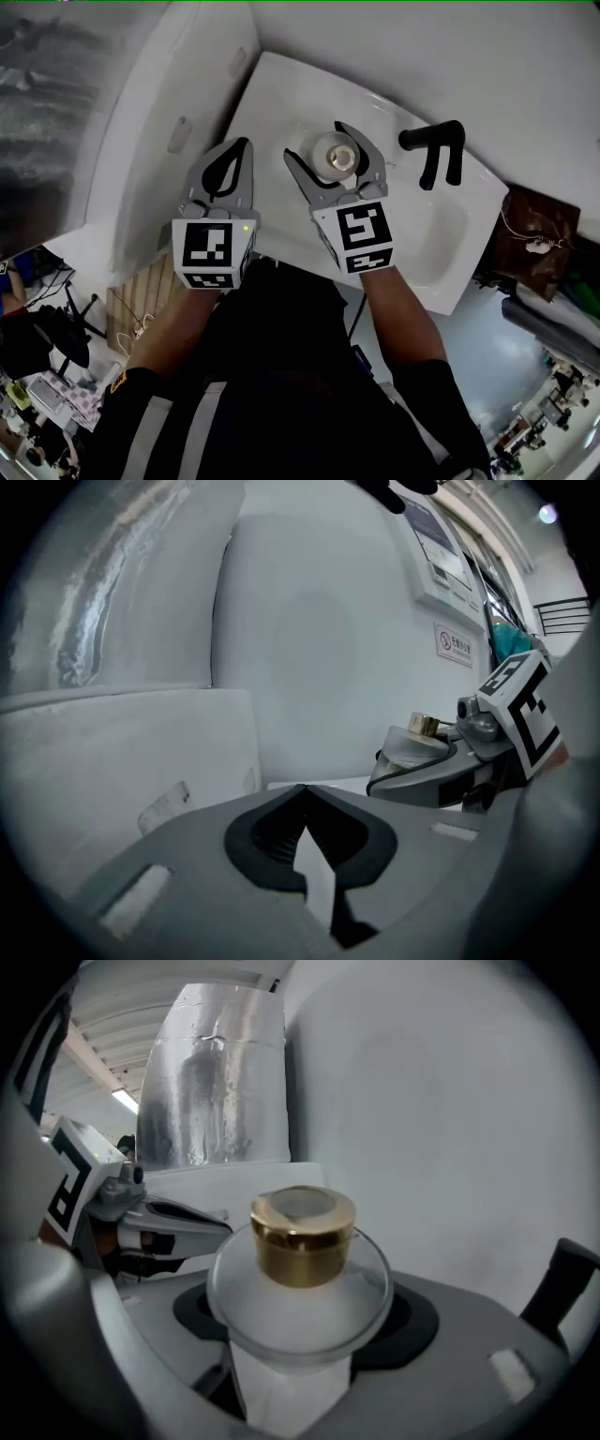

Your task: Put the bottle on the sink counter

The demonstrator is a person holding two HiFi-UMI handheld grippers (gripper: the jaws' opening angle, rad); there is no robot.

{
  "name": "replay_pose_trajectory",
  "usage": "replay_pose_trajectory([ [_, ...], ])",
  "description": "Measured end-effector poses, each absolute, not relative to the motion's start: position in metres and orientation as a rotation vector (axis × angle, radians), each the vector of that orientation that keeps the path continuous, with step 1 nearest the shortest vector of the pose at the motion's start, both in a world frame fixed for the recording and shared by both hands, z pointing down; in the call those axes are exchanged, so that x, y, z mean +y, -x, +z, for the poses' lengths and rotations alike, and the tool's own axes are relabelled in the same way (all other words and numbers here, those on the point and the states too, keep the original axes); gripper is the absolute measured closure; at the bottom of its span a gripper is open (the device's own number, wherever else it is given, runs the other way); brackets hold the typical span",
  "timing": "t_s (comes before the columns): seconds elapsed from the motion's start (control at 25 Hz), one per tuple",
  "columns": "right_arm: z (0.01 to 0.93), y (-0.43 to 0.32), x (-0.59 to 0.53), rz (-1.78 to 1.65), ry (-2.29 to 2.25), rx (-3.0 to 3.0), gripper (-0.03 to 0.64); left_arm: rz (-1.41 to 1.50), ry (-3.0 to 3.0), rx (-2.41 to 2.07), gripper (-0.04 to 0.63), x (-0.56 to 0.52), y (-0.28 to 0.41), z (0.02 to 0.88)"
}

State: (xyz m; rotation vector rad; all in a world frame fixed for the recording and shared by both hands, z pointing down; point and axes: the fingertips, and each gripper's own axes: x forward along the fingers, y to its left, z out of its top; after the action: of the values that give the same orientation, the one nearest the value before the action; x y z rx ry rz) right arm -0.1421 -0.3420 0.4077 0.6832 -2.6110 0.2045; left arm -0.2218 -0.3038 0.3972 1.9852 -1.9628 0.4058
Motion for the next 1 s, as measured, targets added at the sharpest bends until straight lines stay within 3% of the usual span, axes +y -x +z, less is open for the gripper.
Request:
replay_pose_trajectory([
  [1.0, 0.479, 0.230, -0.427, 0.172, -0.620, -2.548, 0.278, 0.438, -1.803, -2.016, 0.594, -0.356, 0.263, 0.452],
])
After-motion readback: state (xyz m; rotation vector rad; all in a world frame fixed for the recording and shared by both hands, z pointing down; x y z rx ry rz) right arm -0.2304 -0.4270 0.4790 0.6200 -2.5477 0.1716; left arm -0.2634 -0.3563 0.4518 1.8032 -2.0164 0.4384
